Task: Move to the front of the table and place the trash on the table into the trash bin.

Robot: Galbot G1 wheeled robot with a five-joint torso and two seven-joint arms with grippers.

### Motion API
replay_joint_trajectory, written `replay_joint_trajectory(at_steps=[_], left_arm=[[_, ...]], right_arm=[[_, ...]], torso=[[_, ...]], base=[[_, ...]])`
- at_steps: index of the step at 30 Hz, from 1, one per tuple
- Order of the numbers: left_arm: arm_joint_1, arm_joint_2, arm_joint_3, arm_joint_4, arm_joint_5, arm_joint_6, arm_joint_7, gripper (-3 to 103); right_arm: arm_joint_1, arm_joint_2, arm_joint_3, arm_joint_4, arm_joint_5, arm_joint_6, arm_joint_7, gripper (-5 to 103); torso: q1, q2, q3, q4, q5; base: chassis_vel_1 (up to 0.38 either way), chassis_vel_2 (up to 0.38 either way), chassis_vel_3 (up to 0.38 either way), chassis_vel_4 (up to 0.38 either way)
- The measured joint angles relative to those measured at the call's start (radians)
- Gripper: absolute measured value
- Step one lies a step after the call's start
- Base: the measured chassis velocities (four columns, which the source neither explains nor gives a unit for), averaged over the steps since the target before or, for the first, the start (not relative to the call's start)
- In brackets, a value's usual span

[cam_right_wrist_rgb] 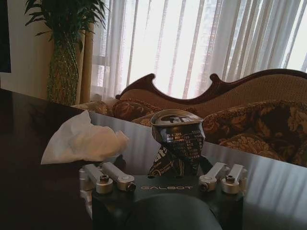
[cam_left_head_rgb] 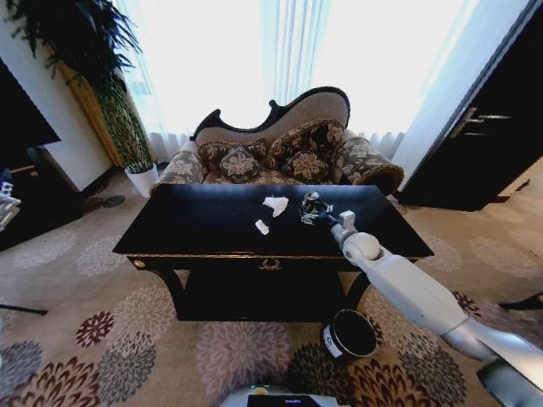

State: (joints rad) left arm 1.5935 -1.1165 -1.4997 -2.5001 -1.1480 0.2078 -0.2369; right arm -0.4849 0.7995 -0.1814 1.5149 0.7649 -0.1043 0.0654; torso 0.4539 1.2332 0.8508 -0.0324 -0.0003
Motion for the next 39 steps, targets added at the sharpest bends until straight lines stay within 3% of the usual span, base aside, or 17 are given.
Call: replay_joint_trajectory(at_steps=[3, 5, 8, 11, 12, 14, 21, 23, 25, 36, 39], left_arm=[[0.002, -0.001, 0.000, 0.000, 0.003, 0.000, 0.000, 100], [0.003, -0.001, 0.000, 0.000, 0.004, 0.000, 0.000, 100], [0.005, -0.001, -0.002, 0.000, 0.005, 0.000, 0.000, 100], [0.007, -0.004, -0.003, 0.000, 0.008, -0.001, 0.000, 100], [0.008, -0.006, -0.003, 0.000, 0.012, -0.001, 0.000, 100], [0.008, -0.007, -0.004, 0.000, 0.014, -0.002, 0.000, 100], [0.016, -0.012, -0.015, 0.000, 0.017, -0.009, 0.000, 100], [0.017, -0.012, -0.017, 0.000, 0.017, -0.010, 0.000, 100], [0.019, -0.013, -0.020, 0.000, 0.017, -0.012, 0.000, 100], [0.021, -0.018, -0.023, 0.000, 0.016, -0.016, -0.002, 100], [0.010, -0.020, -0.013, 0.000, 0.014, -0.016, -0.002, 100]], right_arm=[[0.000, 0.004, 0.003, -0.003, -0.004, 0.002, -0.004, 73], [-0.001, 0.005, 0.005, -0.003, -0.004, 0.003, -0.005, 73], [-0.006, 0.005, 0.013, -0.003, -0.007, 0.007, -0.008, 57], [-0.008, 0.006, 0.018, -0.003, -0.009, 0.008, -0.009, 51], [-0.012, 0.006, 0.023, -0.001, -0.010, 0.009, -0.010, 40], [-0.014, 0.006, 0.027, 0.001, -0.010, 0.010, -0.010, 40], [-0.064, 0.009, 0.097, 0.036, -0.003, 0.009, -0.017, 8], [-0.080, 0.008, 0.113, 0.047, -0.001, 0.009, -0.018, 8], [-0.116, 0.004, 0.143, 0.072, 0.005, 0.009, -0.022, 2], [-0.318, -0.039, 0.312, 0.224, 0.063, 0.017, -0.057, 0], [-0.448, -0.064, 0.422, 0.299, 0.091, 0.018, -0.075, 0]], torso=[[0.000, 0.000, 0.000, 0.0000, 0.0001], [0.000, 0.000, 0.000, 0.0000, 0.0000], [0.000, 0.000, 0.000, -0.0001, 0.0001], [0.000, 0.000, 0.000, 0.0000, 0.0001], [0.000, 0.000, 0.000, 0.0000, 0.0001], [0.000, 0.000, 0.000, 0.0000, 0.0000], [0.000, 0.000, 0.000, 0.0000, 0.0000], [0.000, 0.000, 0.000, 0.0000, 0.0000], [0.000, 0.000, 0.000, 0.0000, 0.0002], [0.000, 0.000, 0.000, 0.0000, 0.0001], [0.000, 0.000, 0.000, -0.0003, 0.0002]], base=[[0.000, 0.000, 0.000, 0.000], [0.000, 0.000, 0.000, 0.000], [0.000, 0.000, 0.000, 0.000], [0.000, 0.000, 0.000, 0.000], [0.000, 0.000, 0.000, 0.000], [0.000, 0.000, 0.000, 0.000], [0.000, 0.000, 0.000, 0.000], [0.000, 0.000, 0.000, 0.000], [0.000, 0.000, 0.000, 0.000], [0.000, 0.000, 0.000, 0.000], [0.000, 0.000, 0.000, 0.000]])
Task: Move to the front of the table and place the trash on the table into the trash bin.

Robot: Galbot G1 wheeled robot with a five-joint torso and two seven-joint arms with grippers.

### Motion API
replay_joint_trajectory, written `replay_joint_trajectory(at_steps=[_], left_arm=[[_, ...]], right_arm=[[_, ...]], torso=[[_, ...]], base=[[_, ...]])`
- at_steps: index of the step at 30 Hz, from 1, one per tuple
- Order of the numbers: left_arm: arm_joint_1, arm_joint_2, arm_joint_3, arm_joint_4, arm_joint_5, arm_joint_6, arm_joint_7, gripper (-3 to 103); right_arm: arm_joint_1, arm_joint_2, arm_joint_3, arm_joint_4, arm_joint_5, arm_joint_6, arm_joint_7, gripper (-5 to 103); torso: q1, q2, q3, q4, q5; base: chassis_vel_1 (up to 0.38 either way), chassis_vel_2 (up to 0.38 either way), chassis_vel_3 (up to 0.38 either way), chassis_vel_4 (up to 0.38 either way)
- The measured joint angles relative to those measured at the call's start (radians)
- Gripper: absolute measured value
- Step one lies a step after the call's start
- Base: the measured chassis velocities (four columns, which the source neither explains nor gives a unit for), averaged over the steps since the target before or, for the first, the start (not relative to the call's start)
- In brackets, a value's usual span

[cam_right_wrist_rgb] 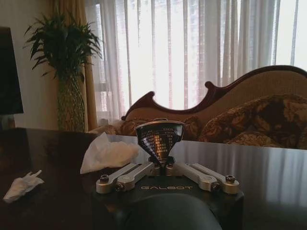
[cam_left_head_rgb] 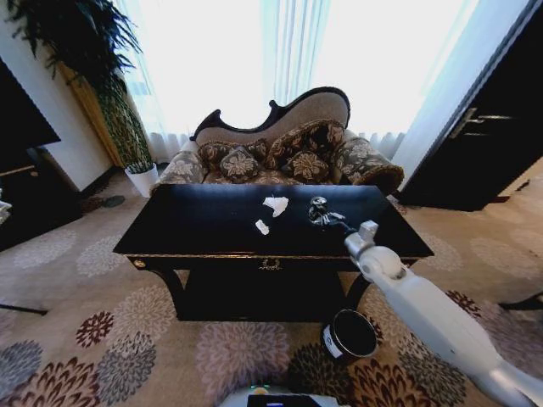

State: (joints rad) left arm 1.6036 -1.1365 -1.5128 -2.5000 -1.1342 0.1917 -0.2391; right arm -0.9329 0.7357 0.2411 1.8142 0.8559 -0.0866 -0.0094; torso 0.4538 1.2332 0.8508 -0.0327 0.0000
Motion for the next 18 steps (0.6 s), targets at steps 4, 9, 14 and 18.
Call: replay_joint_trajectory(at_steps=[4, 9, 14, 18], left_arm=[[-0.011, -0.002, 0.013, 0.000, -0.008, 0.000, 0.000, 100], [-0.041, 0.009, 0.053, 0.000, -0.012, 0.006, -0.002, 100], [-0.065, 0.048, 0.068, 0.015, -0.044, 0.011, -0.003, 100], [-0.060, 0.077, 0.017, 0.047, -0.098, 0.011, -0.015, 100]], right_arm=[[-0.088, -0.012, 0.080, 0.059, 0.025, 0.005, -0.008, 0], [-0.197, -0.021, 0.167, 0.134, 0.062, 0.017, -0.009, 0], [-0.299, 0.003, 0.255, 0.225, 0.090, 0.006, 0.001, 0], [-0.375, -0.019, 0.292, 0.275, 0.112, -0.001, 0.006, 0]], torso=[[0.000, 0.000, 0.000, 0.0000, 0.0000], [0.000, 0.000, 0.000, 0.0003, -0.0001], [0.000, 0.000, 0.000, 0.0001, 0.0001], [0.000, 0.000, 0.000, 0.0000, -0.0002]], base=[[0.000, 0.000, 0.000, 0.000], [0.000, 0.000, 0.000, 0.000], [0.000, 0.000, 0.000, 0.000], [0.000, 0.000, 0.000, 0.000]])
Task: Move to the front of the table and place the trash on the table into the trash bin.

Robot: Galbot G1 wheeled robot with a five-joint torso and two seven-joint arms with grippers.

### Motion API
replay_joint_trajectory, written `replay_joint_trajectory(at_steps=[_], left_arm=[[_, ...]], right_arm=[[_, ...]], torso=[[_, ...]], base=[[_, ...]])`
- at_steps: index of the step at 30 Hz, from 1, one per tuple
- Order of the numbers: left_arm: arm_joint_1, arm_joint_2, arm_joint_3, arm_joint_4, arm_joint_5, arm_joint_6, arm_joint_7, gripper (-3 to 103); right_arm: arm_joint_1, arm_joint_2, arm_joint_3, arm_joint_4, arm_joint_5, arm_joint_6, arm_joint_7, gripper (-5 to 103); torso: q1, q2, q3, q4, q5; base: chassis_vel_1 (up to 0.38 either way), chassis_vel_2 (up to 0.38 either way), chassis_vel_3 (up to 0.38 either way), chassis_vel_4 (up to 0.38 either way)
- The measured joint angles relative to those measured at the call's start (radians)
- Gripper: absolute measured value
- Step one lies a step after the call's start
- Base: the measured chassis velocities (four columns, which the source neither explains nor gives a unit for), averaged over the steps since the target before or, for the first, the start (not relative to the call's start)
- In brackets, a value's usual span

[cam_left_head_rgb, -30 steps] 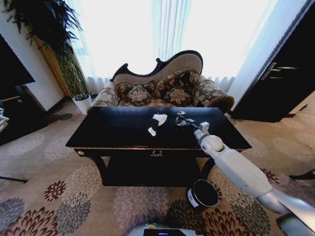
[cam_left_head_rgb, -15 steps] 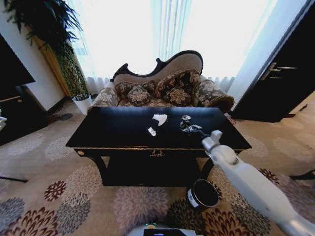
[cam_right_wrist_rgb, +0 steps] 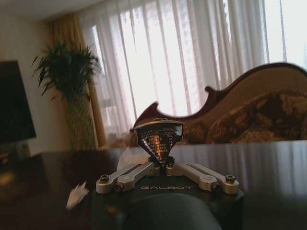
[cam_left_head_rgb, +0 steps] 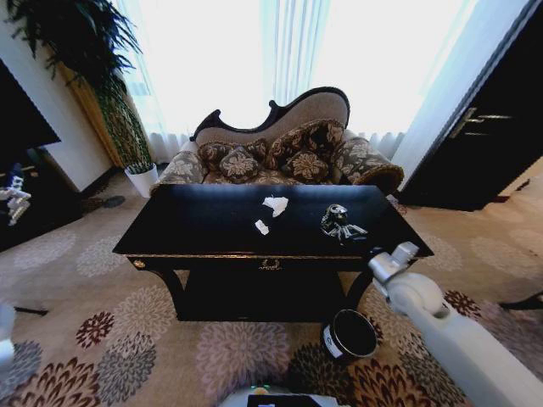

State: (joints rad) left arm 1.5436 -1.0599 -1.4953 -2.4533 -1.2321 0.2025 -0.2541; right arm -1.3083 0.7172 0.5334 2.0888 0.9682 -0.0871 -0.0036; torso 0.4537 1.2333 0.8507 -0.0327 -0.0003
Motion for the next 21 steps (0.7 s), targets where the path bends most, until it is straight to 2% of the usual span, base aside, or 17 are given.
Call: replay_joint_trajectory(at_steps=[6, 12, 14, 17, 21], left_arm=[[-0.014, -0.020, -0.004, 0.015, -0.006, -0.002, -0.006, 100], [-0.054, -0.006, 0.040, 0.025, -0.012, 0.013, -0.004, 100], [-0.056, -0.002, 0.040, 0.030, -0.015, 0.013, -0.003, 100], [-0.072, 0.014, 0.039, 0.072, -0.025, 0.013, 0.012, 100], [-0.093, 0.015, 0.054, 0.100, -0.025, 0.012, 0.016, 100]], right_arm=[[-0.065, -0.019, 0.034, 0.020, -0.009, 0.018, -0.009, 0], [-0.208, 0.073, 0.159, 0.072, -0.042, 0.054, -0.031, 0], [-0.228, 0.081, 0.174, 0.076, -0.043, 0.060, -0.035, 0], [-0.339, 0.131, 0.248, 0.088, -0.063, 0.102, -0.072, 0], [-0.412, 0.161, 0.276, 0.072, -0.103, 0.148, -0.107, 0]], torso=[[0.000, 0.000, 0.000, 0.0006, 0.0000], [0.000, 0.000, 0.000, 0.0003, 0.0003], [0.000, 0.000, 0.000, 0.0003, 0.0001], [0.000, 0.000, 0.000, 0.0001, 0.0001], [0.000, 0.000, 0.000, 0.0002, -0.0001]], base=[[0.000, 0.000, 0.000, 0.000], [0.000, 0.000, 0.000, 0.000], [0.000, 0.000, 0.000, 0.000], [0.000, 0.000, 0.000, 0.000], [0.000, 0.000, 0.000, 0.000]])
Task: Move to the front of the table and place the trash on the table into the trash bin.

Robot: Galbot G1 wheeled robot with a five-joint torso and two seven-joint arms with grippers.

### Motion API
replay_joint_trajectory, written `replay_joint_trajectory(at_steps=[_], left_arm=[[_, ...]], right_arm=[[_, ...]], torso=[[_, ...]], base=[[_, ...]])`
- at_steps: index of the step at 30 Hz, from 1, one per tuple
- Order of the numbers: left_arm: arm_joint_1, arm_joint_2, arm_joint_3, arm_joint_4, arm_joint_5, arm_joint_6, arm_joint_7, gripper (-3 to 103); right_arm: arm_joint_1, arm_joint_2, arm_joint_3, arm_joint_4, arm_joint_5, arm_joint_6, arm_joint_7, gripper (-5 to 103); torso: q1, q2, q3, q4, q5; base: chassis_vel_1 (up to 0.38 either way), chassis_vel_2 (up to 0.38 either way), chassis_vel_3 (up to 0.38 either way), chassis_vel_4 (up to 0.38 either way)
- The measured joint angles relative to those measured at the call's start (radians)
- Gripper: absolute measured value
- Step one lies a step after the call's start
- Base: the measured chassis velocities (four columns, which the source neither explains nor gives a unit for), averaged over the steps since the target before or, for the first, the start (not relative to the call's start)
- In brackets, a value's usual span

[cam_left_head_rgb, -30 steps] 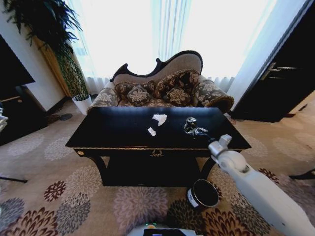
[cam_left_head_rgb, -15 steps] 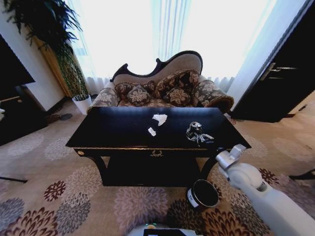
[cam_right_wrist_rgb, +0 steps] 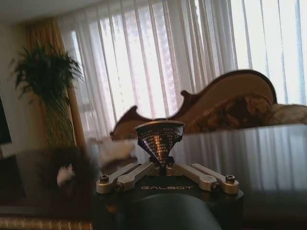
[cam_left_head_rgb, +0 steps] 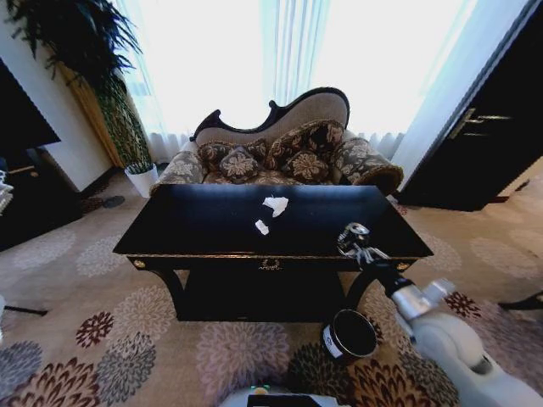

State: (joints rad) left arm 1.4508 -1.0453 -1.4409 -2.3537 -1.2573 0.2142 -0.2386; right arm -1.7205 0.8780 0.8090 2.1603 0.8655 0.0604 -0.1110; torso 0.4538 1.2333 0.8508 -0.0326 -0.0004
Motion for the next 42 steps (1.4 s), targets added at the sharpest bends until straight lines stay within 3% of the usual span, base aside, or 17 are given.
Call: replay_joint_trajectory(at_steps=[8, 19, 23, 31, 34, 42], left_arm=[[-0.009, -0.025, 0.026, 0.001, 0.015, -0.001, 0.003, 100], [0.041, -0.017, -0.039, -0.019, -0.007, -0.013, 0.000, 100], [0.057, -0.009, -0.074, -0.037, -0.035, -0.013, -0.017, 100], [0.060, -0.005, -0.067, -0.047, -0.036, -0.012, -0.021, 100], [0.060, 0.008, -0.065, -0.041, -0.035, -0.012, -0.021, 100], [0.088, 0.021, -0.107, -0.038, -0.039, -0.016, -0.020, 100]], right_arm=[[-0.049, 0.010, -0.039, -0.166, -0.119, 0.114, -0.081, 0], [0.076, 0.033, -0.208, -0.508, -0.264, 0.162, -0.128, 0], [0.174, 0.039, -0.299, -0.659, -0.309, 0.163, -0.102, 0], [0.244, 0.047, -0.350, -0.770, -0.367, 0.149, -0.046, 0], [0.287, 0.049, -0.374, -0.888, -0.420, 0.157, -0.005, 0], [0.382, 0.090, -0.444, -1.083, -0.441, 0.160, 0.017, 0]], torso=[[0.000, 0.000, 0.000, 0.0000, 0.0000], [0.000, 0.000, 0.000, 0.0001, 0.0002], [0.000, 0.000, 0.000, 0.0003, 0.0001], [0.000, 0.000, 0.000, 0.0003, 0.0002], [0.000, 0.000, 0.000, -0.0002, 0.0000], [0.000, 0.000, 0.000, 0.0000, 0.0002]], base=[[0.000, 0.000, 0.000, 0.000], [0.000, 0.000, 0.000, 0.000], [0.000, 0.000, 0.000, 0.000], [0.000, 0.000, 0.000, 0.000], [0.000, 0.000, 0.000, 0.000], [0.000, 0.000, 0.000, 0.000]])
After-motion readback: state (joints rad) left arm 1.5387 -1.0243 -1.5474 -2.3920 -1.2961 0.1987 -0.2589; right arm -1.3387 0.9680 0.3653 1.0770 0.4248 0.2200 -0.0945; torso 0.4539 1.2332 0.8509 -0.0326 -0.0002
